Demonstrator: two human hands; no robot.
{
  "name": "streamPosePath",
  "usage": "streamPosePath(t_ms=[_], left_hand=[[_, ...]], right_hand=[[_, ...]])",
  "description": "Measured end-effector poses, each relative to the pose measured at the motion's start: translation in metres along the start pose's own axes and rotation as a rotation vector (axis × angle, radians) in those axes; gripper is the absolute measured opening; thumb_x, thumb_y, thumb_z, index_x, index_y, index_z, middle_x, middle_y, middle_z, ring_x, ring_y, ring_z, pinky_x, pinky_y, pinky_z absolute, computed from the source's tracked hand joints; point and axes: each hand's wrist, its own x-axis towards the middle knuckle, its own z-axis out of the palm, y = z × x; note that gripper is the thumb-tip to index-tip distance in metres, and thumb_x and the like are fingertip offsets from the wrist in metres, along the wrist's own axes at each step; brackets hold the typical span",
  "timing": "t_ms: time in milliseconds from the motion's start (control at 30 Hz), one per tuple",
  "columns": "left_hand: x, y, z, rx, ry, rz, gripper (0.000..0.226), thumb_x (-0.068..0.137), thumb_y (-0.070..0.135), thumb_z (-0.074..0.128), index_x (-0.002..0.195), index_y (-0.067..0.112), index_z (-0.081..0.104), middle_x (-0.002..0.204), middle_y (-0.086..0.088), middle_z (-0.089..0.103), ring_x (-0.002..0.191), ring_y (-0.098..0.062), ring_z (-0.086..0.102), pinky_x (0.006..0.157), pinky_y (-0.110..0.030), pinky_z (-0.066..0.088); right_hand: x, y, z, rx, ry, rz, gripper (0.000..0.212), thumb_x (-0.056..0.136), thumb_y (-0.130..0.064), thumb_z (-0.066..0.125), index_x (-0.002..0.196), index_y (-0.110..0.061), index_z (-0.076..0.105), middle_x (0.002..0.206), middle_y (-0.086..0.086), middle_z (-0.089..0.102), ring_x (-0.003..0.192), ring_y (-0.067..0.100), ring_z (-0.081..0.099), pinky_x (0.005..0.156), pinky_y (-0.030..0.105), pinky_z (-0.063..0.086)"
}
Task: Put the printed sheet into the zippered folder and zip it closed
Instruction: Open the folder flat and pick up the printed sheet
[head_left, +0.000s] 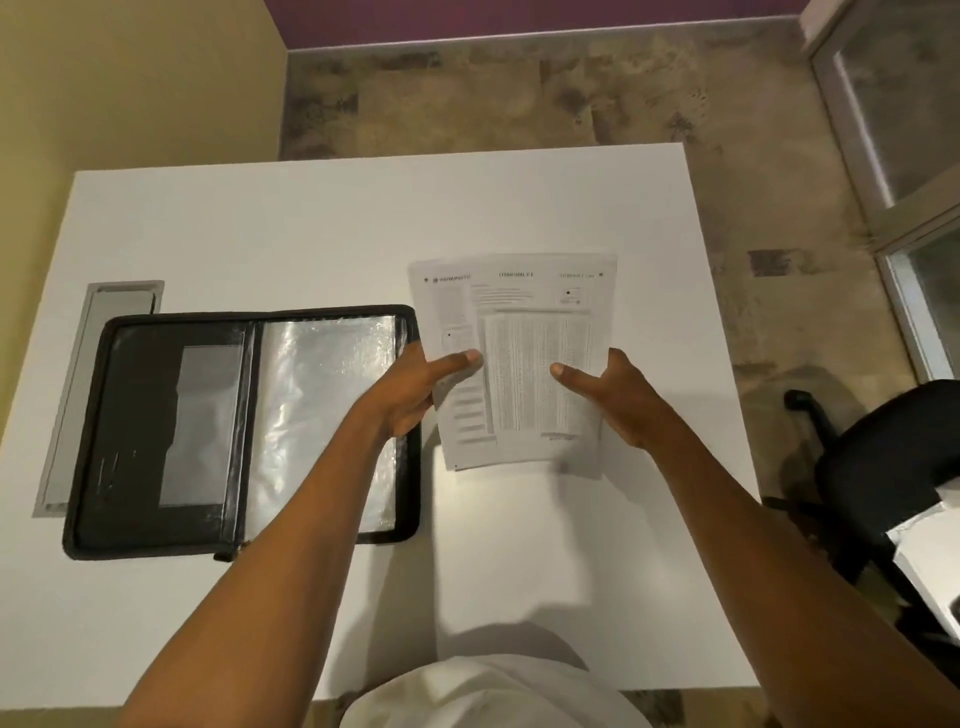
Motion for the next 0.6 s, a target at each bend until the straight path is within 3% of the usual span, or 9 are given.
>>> streamPosePath(t_ms=[100,200,333,500,600], left_hand=[[-0.007,-0.006,0.015,0.044,0.135,0.127,0.043,0.09,0.016,0.082,0.131,0.021,0.069,0.129,-0.01,0.074,0.121,-0.03,0.07,0.108,-0.053,0.052],[-0.016,-0.02,0.028,0.09,0.2,0.23,0.03,0.084,0.028,0.084,0.11,0.042,0.077,0.117,-0.002,0.078,0.11,-0.024,0.075,0.099,-0.049,0.059],[-0.025,-0.046,0.035,0.123,0.247,0.257,0.032,0.089,0.022,0.083,0.107,0.047,0.077,0.112,0.002,0.08,0.104,-0.018,0.077,0.086,-0.036,0.064],[-0.029,-0.068,0.036,0.166,0.274,0.199,0.031,0.087,0.029,0.083,0.107,0.051,0.076,0.111,0.008,0.08,0.103,-0.012,0.077,0.081,-0.024,0.061],[-0.024,-0.072,0.037,0.175,0.271,0.197,0.028,0.087,0.031,0.082,0.11,0.047,0.076,0.115,0.004,0.079,0.107,-0.016,0.075,0.092,-0.038,0.062]], right_hand=[[-0.011,0.006,0.014,-0.018,0.209,-0.046,0.028,0.092,-0.029,0.079,0.118,-0.025,0.073,0.112,-0.007,0.079,0.105,0.01,0.075,0.095,0.033,0.06],[-0.025,0.019,0.025,0.059,0.378,-0.052,0.008,0.088,-0.025,0.083,0.09,-0.032,0.08,0.093,-0.013,0.081,0.094,0.01,0.077,0.09,0.034,0.062],[-0.042,0.033,0.036,0.176,0.382,-0.079,0.036,0.087,-0.013,0.083,0.091,-0.049,0.078,0.097,-0.012,0.081,0.096,0.011,0.077,0.089,0.041,0.061],[-0.046,0.045,0.042,0.233,0.415,-0.053,0.053,0.087,-0.004,0.08,0.092,-0.057,0.075,0.097,-0.023,0.079,0.093,-0.004,0.074,0.08,0.017,0.059],[-0.044,0.048,0.042,0.234,0.439,-0.027,0.041,0.085,-0.007,0.083,0.092,-0.047,0.076,0.094,-0.025,0.078,0.09,-0.005,0.074,0.079,0.018,0.059]])
